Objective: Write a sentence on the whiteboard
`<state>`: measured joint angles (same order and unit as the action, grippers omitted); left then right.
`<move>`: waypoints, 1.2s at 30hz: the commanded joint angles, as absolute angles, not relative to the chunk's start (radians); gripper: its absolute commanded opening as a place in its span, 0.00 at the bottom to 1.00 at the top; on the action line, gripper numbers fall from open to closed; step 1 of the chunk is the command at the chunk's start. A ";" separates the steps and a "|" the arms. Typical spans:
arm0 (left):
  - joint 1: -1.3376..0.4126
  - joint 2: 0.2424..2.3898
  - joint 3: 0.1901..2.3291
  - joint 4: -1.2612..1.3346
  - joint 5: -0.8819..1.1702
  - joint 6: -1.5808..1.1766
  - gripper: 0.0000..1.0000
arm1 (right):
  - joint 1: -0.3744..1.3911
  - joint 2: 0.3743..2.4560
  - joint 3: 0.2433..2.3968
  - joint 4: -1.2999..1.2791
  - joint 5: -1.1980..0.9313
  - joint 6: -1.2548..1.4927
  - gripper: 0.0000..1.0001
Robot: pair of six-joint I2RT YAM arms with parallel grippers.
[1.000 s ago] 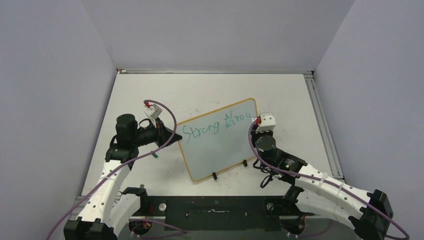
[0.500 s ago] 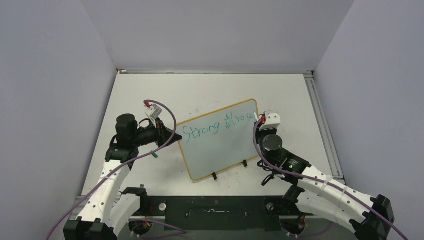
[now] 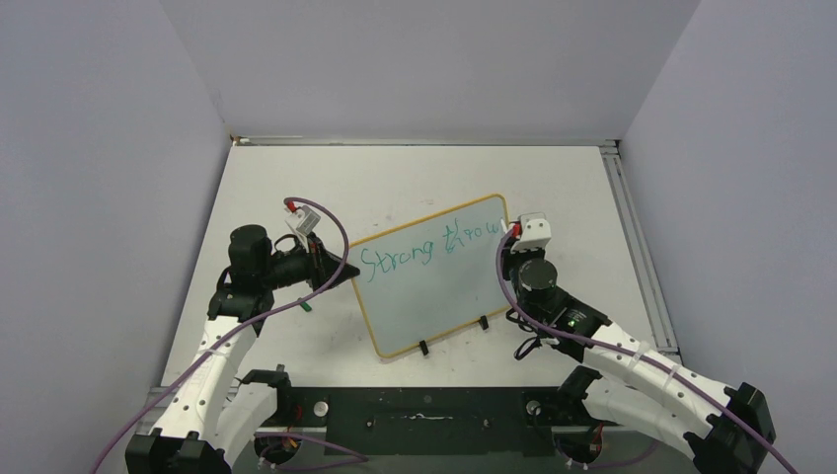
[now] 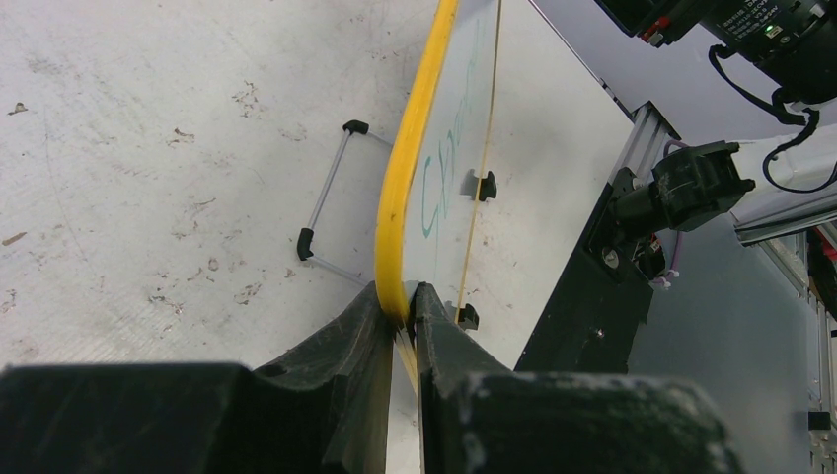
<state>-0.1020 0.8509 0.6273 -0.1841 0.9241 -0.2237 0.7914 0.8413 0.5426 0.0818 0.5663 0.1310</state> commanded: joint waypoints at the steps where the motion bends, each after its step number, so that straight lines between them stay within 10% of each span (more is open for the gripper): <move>1: -0.103 0.834 0.638 -0.152 0.909 -0.187 0.00 | 0.785 0.845 0.566 0.132 0.507 0.111 0.05; 36: -0.104 0.833 0.638 -0.151 0.911 -0.187 0.00 | 0.818 0.861 0.586 0.119 0.591 0.104 0.05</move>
<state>-0.1032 0.8471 0.6273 -0.1844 0.9245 -0.2237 0.8131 0.8440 0.5354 0.0544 0.5732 0.1383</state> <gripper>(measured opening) 0.104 0.151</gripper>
